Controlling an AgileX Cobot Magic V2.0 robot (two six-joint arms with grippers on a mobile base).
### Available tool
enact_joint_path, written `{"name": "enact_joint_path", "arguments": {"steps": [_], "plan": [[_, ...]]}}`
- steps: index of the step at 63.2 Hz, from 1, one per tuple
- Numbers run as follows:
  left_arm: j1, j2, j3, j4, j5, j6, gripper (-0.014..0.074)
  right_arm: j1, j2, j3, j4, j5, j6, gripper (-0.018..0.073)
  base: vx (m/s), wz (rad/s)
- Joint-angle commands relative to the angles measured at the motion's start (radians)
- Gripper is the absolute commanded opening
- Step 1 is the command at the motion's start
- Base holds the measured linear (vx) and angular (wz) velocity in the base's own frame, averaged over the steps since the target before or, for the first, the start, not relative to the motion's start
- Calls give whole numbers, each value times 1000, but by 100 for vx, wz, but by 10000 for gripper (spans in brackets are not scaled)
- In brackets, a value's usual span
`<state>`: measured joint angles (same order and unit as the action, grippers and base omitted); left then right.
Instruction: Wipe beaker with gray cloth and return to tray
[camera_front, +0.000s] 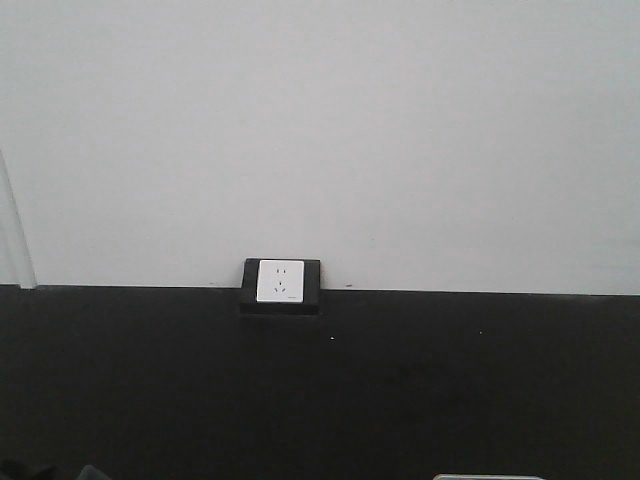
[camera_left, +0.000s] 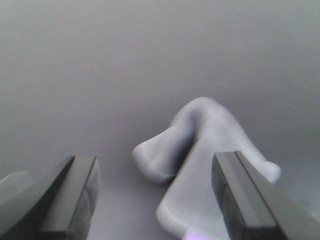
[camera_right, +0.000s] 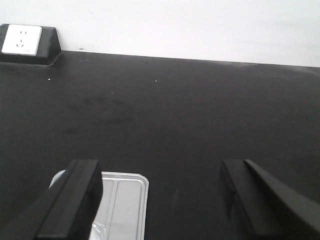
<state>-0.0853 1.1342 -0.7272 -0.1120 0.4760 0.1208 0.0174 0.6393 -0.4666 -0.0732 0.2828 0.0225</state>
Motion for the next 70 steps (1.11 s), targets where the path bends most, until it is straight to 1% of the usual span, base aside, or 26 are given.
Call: {"name": "enact_joint_path", "arguments": {"steps": [1, 4, 9, 21, 22, 28, 32, 35, 38, 44, 45, 46, 49, 53, 57, 61, 70], "plan": [[-45, 84, -113, -14, -33, 16, 593, 0, 5, -36, -16, -79, -1, 554, 0, 0], [-65, 144, -151, -12, -27, 13, 593, 0, 5, -36, -16, -79, -1, 554, 0, 0], [-72, 237, -194, -12, -9, -2, 591, 0, 5, -36, -16, -79, -1, 554, 0, 0], [-72, 421, -223, 4, 35, -93, 566, 0, 5, -36, -16, -79, -1, 554, 0, 0], [-72, 471, -223, 1, 69, -105, 535, 0, 5, -36, -16, -79, -1, 554, 0, 0], [-72, 492, -223, -4, 96, -105, 457, 0, 5, -36, -16, -79, -1, 554, 0, 0], [-72, 490, -223, -4, 105, -104, 370, 0, 5, -36, -16, -79, -1, 554, 0, 0], [-72, 480, -223, -4, 110, -103, 298, 0, 5, -36, -16, -79, -1, 554, 0, 0], [-72, 457, -223, -4, 112, -103, 193, 0, 5, -36, -16, -80, 0, 554, 0, 0], [-72, 396, -223, -4, 91, -100, 38, 1, 5, -36, -12, -73, 3, 554, 0, 0], [-72, 376, -223, -4, 87, -100, 1, 1, 7, -36, -12, -66, 3, 553, 0, 0], [-72, 355, -223, -4, 81, -99, -9, 1, 10, -36, -12, -58, 3, 552, 0, 0], [-72, 310, -223, -4, 71, -99, -9, 1, 26, -40, -12, -24, 3, 545, 0, 0], [-72, 241, -223, -4, 68, -99, -9, 1, 69, -67, -7, 69, 2, 540, 0, 0], [-72, 185, -223, -4, 73, -99, -7, 1, 129, -109, 23, 171, -14, 538, 0, 0], [-72, 133, -220, -4, 81, -99, -6, 1, 218, -176, 67, 246, -73, 538, 0, 0], [-72, 63, -220, -4, 99, -99, -6, 1, 400, -317, 198, 360, -286, 538, 0, 0]]}}
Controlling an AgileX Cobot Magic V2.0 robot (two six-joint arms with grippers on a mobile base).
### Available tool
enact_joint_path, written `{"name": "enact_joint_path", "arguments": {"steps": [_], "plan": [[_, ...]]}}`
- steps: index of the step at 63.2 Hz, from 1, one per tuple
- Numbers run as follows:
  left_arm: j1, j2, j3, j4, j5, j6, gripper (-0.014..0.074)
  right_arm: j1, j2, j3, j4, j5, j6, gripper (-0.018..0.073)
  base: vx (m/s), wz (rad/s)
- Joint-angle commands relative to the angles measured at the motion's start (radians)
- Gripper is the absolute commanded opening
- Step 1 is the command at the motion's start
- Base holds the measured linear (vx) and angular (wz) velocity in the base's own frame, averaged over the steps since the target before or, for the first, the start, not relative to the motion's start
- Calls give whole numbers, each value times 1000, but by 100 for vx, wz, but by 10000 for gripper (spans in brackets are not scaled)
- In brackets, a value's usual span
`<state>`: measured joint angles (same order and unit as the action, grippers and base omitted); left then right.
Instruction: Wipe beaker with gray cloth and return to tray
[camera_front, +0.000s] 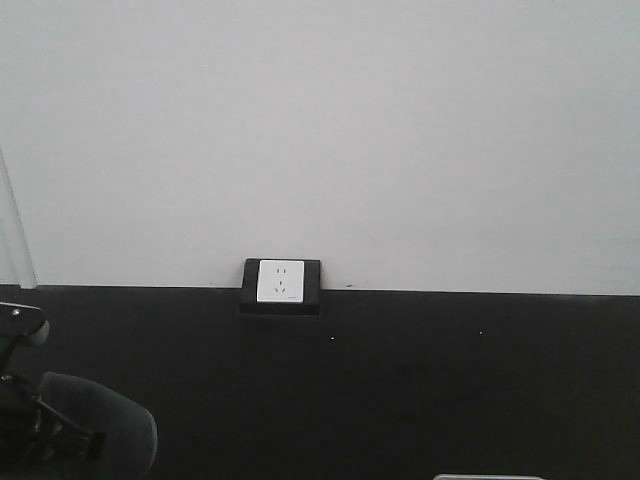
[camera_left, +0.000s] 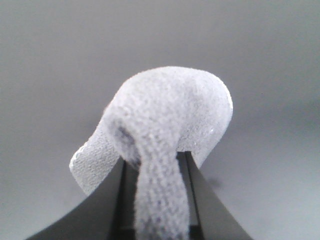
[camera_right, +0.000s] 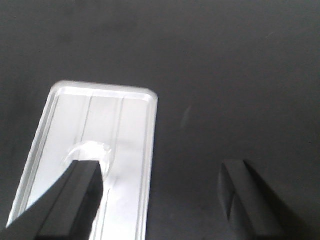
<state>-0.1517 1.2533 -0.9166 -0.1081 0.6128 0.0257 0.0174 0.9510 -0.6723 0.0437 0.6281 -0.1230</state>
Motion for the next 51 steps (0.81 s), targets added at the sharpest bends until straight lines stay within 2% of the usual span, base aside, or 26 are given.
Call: {"name": "enact_joint_path", "arguments": {"steps": [1, 6, 19, 51], "plan": [[-6, -60, -30, -8, -37, -4, -6, 1, 107, -126, 93, 25, -156, 538, 0, 0], [-6, -75, -30, -8, -27, -4, -6, 1, 206, -195, 133, 74, -198, 538, 0, 0], [-6, -75, -19, -8, -17, -4, -6, 1, 403, -305, 132, 233, -165, 522, 0, 0], [-6, -71, -19, -8, -18, -4, -6, 1, 580, -310, 161, 237, -182, 512, 0, 0]]}}
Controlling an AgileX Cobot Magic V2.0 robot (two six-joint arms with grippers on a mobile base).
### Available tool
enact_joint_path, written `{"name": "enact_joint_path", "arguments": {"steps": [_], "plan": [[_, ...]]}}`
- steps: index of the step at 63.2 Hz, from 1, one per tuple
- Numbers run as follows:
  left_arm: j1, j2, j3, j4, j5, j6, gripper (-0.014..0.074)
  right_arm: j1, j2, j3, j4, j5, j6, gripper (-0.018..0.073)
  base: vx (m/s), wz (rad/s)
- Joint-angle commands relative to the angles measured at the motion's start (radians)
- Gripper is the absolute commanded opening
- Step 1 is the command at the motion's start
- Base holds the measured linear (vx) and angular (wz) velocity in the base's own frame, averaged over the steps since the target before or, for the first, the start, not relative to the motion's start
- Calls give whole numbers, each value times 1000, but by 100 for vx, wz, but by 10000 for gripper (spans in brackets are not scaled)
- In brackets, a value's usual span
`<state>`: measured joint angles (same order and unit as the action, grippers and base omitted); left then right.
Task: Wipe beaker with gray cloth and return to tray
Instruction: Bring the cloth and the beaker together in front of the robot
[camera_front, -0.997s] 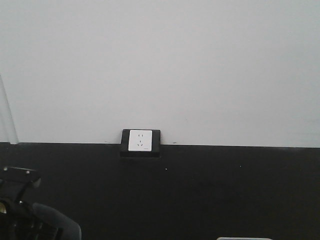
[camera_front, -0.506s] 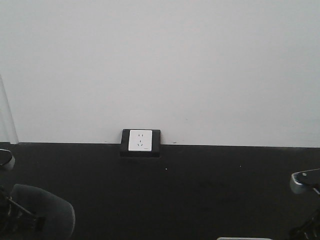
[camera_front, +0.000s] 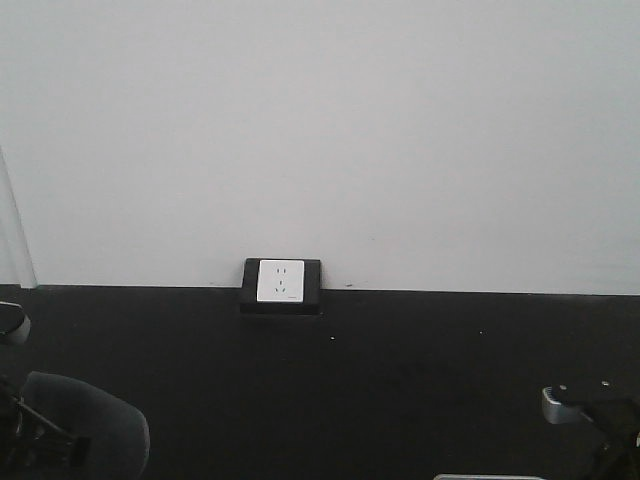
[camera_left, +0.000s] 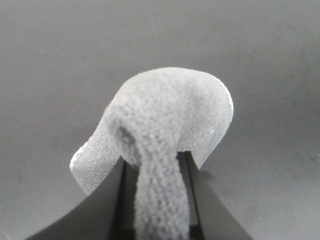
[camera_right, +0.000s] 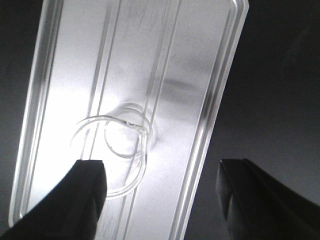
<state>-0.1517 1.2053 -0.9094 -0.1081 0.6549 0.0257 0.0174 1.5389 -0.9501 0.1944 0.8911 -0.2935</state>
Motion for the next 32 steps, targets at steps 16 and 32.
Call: {"name": "enact_joint_path", "arguments": {"steps": [16, 32], "plan": [[-6, -23, -26, -7, -62, -4, -6, 1, 74, -32, 18, -30, -3, 485, 0, 0], [-6, -23, -26, -7, -62, 2, -6, 1, 93, -32, 44, -39, -4, 345, 0, 0]]}}
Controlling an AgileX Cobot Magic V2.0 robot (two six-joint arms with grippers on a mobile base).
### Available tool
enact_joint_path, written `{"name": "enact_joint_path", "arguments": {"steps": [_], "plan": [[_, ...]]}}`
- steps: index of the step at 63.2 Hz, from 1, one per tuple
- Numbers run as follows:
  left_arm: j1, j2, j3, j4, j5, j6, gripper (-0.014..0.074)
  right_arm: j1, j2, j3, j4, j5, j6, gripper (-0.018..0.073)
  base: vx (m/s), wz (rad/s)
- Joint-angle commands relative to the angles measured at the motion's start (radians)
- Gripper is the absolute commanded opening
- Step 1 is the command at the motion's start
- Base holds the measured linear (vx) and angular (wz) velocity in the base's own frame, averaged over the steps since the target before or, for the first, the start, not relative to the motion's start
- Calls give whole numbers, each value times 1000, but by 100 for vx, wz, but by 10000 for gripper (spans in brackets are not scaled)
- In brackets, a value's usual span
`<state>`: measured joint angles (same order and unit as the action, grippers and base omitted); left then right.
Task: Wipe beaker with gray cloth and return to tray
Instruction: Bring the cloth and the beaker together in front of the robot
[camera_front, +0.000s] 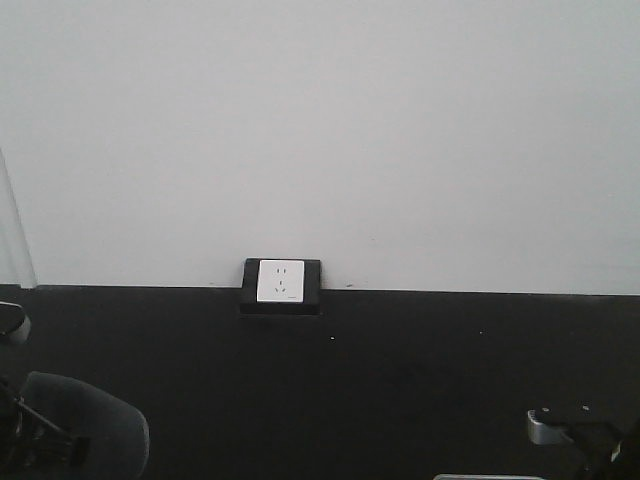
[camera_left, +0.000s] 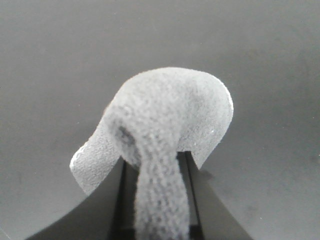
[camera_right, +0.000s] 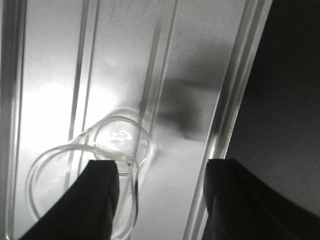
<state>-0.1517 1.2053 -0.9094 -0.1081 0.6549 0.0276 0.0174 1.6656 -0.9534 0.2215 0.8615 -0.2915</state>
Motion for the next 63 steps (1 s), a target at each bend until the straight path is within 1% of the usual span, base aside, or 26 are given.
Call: {"name": "enact_joint_path", "arguments": {"steps": [1, 14, 28, 37, 42, 45, 50, 57, 59, 63], "plan": [[-6, -23, -26, -6, -62, 0, -6, 1, -34, -29, 17, -7, -5, 324, 0, 0], [-6, -23, -26, -6, -63, 0, -6, 1, -34, -29, 37, 35, -2, 130, 0, 0], [-6, -23, -26, -6, -64, 0, -6, 1, -34, -29, 42, 36, -2, -13, 0, 0], [-6, -23, -35, -8, -76, 0, -6, 1, -39, -30, 47, 33, -2, -12, 0, 0], [-6, -26, -56, -22, -80, 0, -6, 1, -62, -30, 79, 19, -4, -12, 0, 0], [-6, -26, -78, -46, -79, 1, -5, 1, -85, -30, 110, 9, -14, -11, 0, 0], [-9, -26, -130, -135, -75, 25, -4, 1, -138, -30, 190, -20, -71, -11, 0, 0], [-49, -15, -213, -270, -75, 118, -2, 1, -217, -30, 338, -60, -163, -11, 0, 0], [-68, -8, -235, -307, -76, 140, -1, 5, -237, -30, 388, -65, -178, -11, 0, 0], [-106, 11, -281, -401, -78, 170, 0, 32, -279, -30, 453, -81, -192, -11, 0, 0]]}}
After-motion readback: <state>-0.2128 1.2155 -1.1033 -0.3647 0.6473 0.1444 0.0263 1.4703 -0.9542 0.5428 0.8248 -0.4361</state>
